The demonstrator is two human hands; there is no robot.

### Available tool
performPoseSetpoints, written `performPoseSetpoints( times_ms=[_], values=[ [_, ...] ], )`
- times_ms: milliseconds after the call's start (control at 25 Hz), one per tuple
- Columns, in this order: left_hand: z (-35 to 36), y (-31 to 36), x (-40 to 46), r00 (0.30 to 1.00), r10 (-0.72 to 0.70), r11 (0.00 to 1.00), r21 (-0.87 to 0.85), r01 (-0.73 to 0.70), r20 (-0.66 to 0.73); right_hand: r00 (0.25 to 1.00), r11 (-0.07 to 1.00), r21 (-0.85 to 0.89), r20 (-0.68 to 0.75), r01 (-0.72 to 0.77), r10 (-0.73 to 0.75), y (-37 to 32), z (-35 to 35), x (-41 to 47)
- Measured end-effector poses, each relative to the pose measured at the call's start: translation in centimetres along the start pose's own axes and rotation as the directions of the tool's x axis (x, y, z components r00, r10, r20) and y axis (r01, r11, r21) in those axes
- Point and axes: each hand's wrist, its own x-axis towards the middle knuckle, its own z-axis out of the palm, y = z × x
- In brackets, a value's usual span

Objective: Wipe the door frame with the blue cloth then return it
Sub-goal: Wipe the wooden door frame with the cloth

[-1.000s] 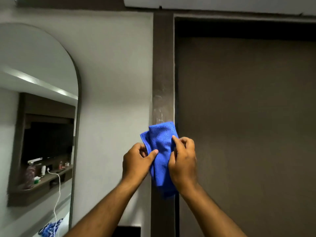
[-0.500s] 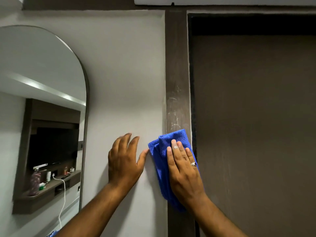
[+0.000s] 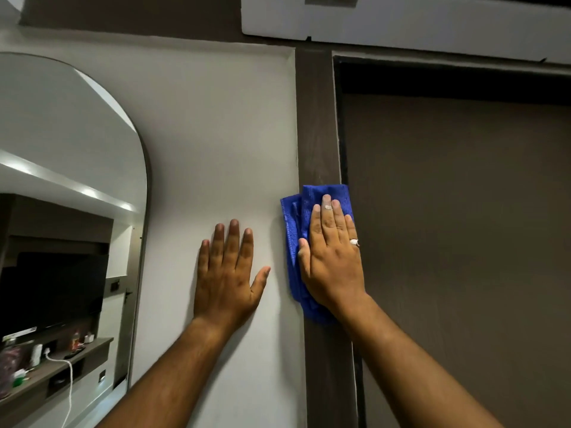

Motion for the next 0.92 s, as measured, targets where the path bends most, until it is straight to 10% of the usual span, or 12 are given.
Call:
performPoseSetpoints(
  times_ms=[920],
  values=[
    [-0.6,0.0,0.6,0.995,0.068,0.998,-0.003,-0.069,-0.072,0.999,1.0,0.013,-0.041,0.002,-0.002,-1.3,-0.4,2.3]
  ],
)
